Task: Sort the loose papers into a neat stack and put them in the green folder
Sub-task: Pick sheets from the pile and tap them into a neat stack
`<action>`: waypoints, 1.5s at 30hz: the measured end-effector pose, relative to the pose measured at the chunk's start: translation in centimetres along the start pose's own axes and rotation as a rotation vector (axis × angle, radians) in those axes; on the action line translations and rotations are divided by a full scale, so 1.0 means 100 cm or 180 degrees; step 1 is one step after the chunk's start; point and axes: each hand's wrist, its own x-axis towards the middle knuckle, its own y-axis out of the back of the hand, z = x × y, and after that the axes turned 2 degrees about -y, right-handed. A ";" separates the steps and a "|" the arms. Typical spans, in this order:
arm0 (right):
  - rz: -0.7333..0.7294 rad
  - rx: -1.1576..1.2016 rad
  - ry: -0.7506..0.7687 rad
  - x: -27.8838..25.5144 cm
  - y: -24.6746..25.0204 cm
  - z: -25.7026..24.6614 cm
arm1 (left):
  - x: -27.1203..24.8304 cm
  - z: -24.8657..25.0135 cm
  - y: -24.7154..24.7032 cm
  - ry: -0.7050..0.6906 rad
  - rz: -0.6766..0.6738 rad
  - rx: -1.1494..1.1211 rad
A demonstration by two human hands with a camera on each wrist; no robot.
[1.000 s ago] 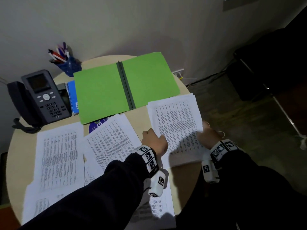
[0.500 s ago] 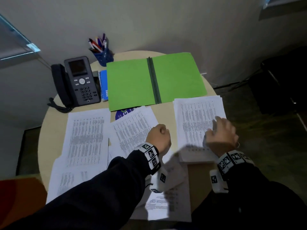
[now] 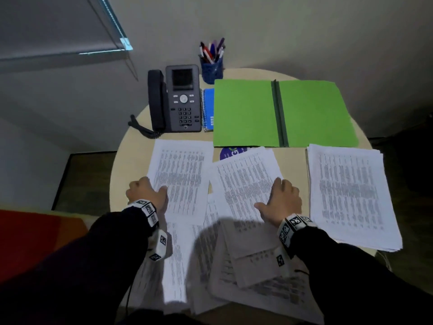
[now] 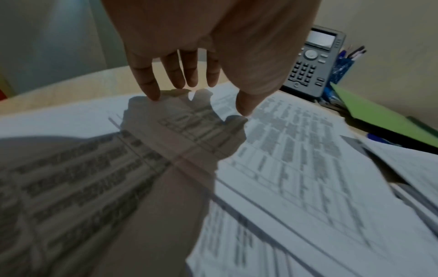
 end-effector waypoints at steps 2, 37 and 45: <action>0.0074 -0.0162 -0.0076 -0.001 -0.005 -0.004 | 0.018 -0.004 0.001 -0.0017 -0.0150 0.0203; 0.0076 0.0598 0.0014 0.007 0.004 0.000 | 0.032 0.012 0.007 -0.0564 -0.0391 0.0306; 0.0258 0.0262 0.0027 -0.002 -0.009 -0.012 | 0.029 0.021 0.009 -0.0415 -0.0500 0.0661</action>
